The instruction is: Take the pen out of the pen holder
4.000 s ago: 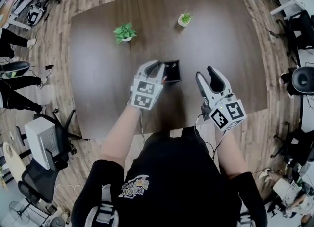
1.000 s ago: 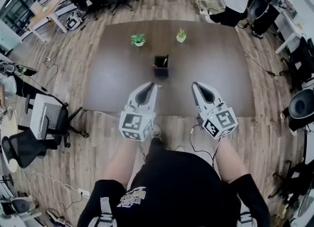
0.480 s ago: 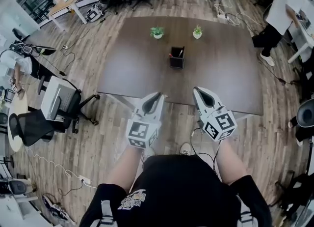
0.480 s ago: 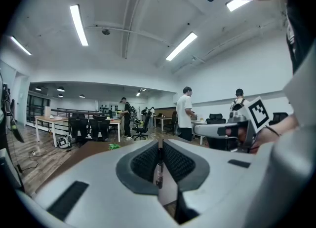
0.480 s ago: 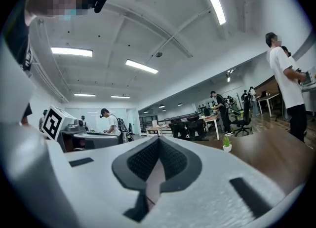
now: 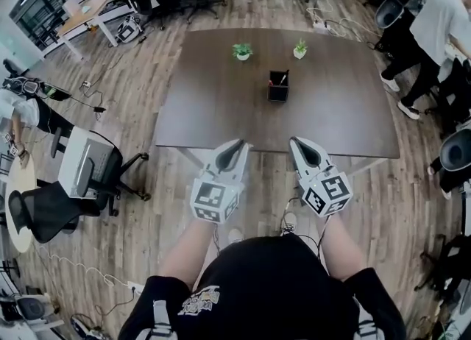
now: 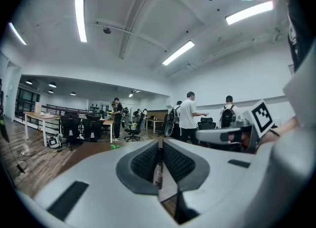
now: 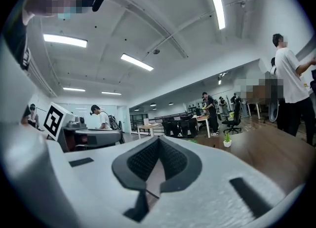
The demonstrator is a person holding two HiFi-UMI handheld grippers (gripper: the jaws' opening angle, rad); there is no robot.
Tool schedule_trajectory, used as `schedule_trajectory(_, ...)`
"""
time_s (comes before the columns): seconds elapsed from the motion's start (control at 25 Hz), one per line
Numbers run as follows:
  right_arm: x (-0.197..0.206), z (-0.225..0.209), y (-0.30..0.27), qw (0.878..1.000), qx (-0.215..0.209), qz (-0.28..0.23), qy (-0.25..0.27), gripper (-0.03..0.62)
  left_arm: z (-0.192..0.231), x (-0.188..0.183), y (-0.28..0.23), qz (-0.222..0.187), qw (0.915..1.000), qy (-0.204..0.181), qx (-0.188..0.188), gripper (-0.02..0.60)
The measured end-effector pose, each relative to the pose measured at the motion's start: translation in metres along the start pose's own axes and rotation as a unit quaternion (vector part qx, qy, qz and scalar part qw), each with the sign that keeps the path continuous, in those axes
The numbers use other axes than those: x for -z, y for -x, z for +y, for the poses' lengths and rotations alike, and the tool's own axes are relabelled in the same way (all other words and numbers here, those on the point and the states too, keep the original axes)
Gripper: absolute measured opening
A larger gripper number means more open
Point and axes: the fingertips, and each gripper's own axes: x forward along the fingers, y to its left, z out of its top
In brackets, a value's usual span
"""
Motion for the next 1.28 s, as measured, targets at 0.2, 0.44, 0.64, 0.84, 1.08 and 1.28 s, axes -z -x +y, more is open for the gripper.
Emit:
schedule_trajectory(0.2,0.004,0.025,0.006,0.999,0.045,0.001,0.011,0.005,0.019,0.003,0.017,-0.009,0.9994,0.008,0.033,0.025)
schedule_trajectory(0.44,0.02,0.031,0.021,0.995,0.095,0.006,-0.011,0.005,0.019,0.011,0.024,-0.004,0.9975,0.014,0.069,0.025)
schedule_trajectory(0.64,0.03,0.038,0.018,0.993,0.113,0.01,-0.024,0.005,0.026,0.02,0.027,0.011,0.9962,0.017,0.085,0.025)
schedule_trajectory(0.84,0.022,0.04,0.017,0.993,0.115,0.009,-0.017,0.005,0.029,0.012,0.028,0.002,0.9961,0.016,0.086,0.025)
schedule_trajectory(1.08,0.019,0.038,0.018,0.994,0.107,0.012,-0.01,0.003,0.028,0.007,0.028,-0.007,0.9967,0.018,0.079,0.025)
schedule_trajectory(1.28,0.018,0.04,0.02,0.994,0.104,0.012,-0.008,0.003,0.027,0.005,0.032,-0.008,0.9969,0.017,0.076,0.025)
